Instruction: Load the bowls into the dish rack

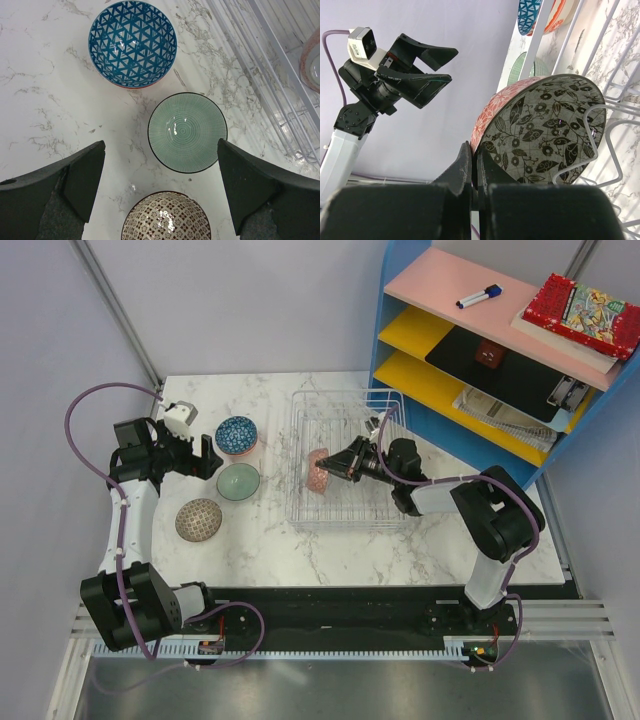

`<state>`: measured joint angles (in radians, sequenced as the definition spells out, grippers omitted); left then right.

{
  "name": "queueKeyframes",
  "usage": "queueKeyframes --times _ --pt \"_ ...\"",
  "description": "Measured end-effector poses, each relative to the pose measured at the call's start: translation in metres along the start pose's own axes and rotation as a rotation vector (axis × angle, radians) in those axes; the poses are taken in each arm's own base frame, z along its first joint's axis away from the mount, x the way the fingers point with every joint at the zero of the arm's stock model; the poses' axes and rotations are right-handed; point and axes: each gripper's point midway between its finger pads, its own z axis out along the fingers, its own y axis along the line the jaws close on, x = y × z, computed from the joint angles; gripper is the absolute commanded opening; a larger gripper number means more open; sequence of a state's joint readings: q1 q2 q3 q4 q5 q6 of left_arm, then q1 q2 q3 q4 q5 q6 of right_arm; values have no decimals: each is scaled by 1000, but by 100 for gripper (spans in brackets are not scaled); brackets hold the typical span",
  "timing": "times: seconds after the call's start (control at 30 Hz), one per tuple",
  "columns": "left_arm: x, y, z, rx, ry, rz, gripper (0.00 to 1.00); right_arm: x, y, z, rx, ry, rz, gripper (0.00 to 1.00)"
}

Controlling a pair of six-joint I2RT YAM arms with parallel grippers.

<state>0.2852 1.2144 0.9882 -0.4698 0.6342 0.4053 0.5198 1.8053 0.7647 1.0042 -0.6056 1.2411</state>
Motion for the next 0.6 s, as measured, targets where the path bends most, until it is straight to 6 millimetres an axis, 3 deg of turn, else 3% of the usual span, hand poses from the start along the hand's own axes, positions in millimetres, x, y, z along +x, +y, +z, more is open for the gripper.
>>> queueKeyframes --times 0.6 --pt "0 0 0 0 0 8 100 -6 -11 6 62 -3 3 0"
